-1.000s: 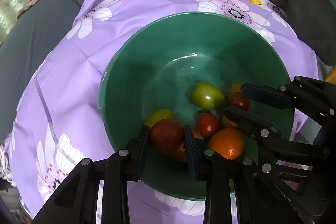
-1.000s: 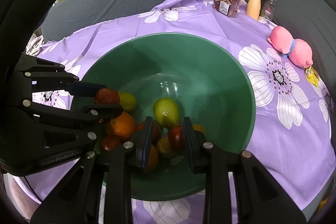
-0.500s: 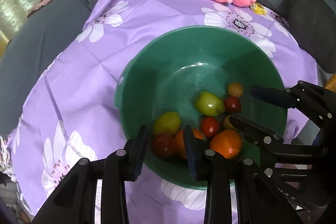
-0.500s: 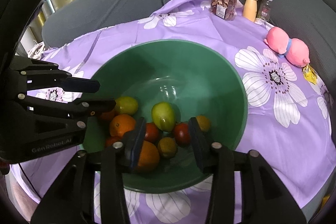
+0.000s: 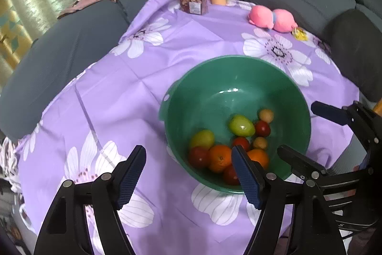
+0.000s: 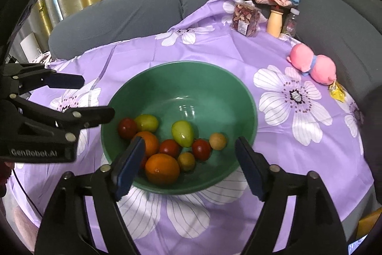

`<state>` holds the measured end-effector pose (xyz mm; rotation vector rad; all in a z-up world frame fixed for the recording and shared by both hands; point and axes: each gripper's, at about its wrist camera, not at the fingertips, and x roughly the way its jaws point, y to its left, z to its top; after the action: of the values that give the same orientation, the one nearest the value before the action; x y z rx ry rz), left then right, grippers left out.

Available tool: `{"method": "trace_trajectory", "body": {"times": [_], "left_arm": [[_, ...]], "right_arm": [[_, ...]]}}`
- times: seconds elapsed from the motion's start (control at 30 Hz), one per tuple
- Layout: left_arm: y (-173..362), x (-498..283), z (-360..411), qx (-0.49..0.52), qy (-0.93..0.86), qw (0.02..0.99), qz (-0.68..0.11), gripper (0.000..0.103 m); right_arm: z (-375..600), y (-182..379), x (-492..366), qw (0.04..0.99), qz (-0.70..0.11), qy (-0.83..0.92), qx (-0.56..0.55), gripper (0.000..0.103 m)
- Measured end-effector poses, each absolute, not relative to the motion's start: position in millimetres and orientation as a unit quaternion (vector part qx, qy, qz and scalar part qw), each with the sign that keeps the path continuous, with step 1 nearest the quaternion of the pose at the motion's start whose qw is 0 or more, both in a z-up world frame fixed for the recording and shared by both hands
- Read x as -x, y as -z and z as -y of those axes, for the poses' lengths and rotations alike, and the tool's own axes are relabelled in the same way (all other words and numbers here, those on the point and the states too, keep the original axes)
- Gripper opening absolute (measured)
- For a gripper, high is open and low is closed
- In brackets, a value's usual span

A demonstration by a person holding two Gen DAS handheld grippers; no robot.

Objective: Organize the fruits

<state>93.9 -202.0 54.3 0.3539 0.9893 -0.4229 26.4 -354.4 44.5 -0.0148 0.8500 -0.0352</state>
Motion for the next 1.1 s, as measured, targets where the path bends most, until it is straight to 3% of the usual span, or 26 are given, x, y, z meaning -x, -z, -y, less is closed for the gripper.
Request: {"method": "trace_trajectory", "body": {"times": [0.33,1.1], "left_arm": [[-73,-81,196,-0.146,0.217,0.854,-0.449,0.074],[-77,-72,212,-0.215,0.184,0.854,-0.437,0.074]], "right_arm": [[353,-57,-12,0.916,-0.401,0.017,0.016,0.079],[355,-74,-6,0.922,-0.386,0.014,0.019,0.079]]}}
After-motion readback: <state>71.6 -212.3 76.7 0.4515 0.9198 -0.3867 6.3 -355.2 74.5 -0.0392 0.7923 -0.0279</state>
